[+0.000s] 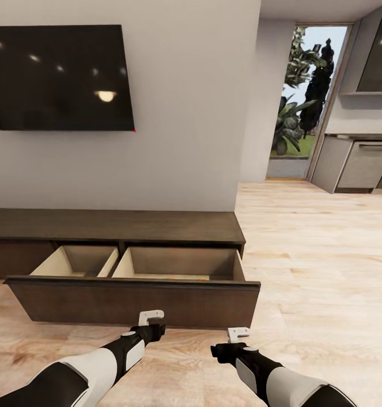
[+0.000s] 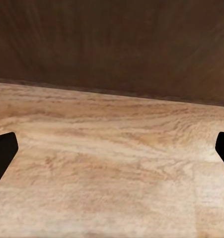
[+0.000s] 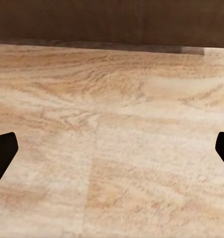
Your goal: Place each of the two pumpkins and all three candles from the living room inside a cabinet in the living room (use any cabinet), then make sure every cabinet is closed, and position the cauldron so it is next to a table in the living room.
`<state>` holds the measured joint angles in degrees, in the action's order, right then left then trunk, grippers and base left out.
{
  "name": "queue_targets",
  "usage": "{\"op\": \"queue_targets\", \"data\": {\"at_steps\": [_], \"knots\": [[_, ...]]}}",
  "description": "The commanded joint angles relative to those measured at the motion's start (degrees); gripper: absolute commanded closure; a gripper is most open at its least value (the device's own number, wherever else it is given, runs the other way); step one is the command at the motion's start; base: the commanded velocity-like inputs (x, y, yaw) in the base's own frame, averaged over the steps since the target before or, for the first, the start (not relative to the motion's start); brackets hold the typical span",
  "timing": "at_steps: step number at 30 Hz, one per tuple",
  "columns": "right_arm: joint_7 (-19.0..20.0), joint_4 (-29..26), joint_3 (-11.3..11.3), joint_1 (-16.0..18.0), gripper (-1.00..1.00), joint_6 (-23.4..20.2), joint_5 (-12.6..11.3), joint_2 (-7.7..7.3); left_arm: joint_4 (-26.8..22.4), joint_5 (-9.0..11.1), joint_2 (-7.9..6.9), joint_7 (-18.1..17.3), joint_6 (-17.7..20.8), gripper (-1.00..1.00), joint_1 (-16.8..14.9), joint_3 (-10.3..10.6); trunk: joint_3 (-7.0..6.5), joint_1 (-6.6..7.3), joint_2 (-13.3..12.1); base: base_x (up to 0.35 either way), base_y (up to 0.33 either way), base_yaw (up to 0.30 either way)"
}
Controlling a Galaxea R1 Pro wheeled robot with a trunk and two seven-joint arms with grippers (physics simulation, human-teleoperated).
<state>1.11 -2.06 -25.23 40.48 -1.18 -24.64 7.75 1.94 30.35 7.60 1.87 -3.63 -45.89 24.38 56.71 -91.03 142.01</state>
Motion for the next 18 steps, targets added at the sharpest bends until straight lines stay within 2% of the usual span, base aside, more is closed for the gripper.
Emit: {"op": "queue_targets", "data": {"at_steps": [1, 10, 18], "knots": [[0.11, -0.03, -0.45, 0.03, -1.00, -0.13, -0.58, -0.01, 0.20, 0.41, 0.05, 0.04, -0.33, -1.00, -0.08, 0.49, 0.05, 0.01, 0.02, 0.000, 0.000, 0.000], [0.12, -0.05, -0.45, 0.03, -1.00, -0.14, -0.58, -0.01, 0.17, 0.41, 0.05, 0.03, -0.33, -1.00, -0.08, 0.49, 0.05, 0.01, 0.02, 0.110, 0.000, 0.000], [0.12, -0.04, -0.44, 0.03, -1.00, -0.14, -0.58, -0.01, 0.17, 0.41, 0.05, -0.01, -0.33, -1.00, -0.08, 0.47, 0.05, 0.01, 0.02, 0.229, 0.000, 0.000]]}}
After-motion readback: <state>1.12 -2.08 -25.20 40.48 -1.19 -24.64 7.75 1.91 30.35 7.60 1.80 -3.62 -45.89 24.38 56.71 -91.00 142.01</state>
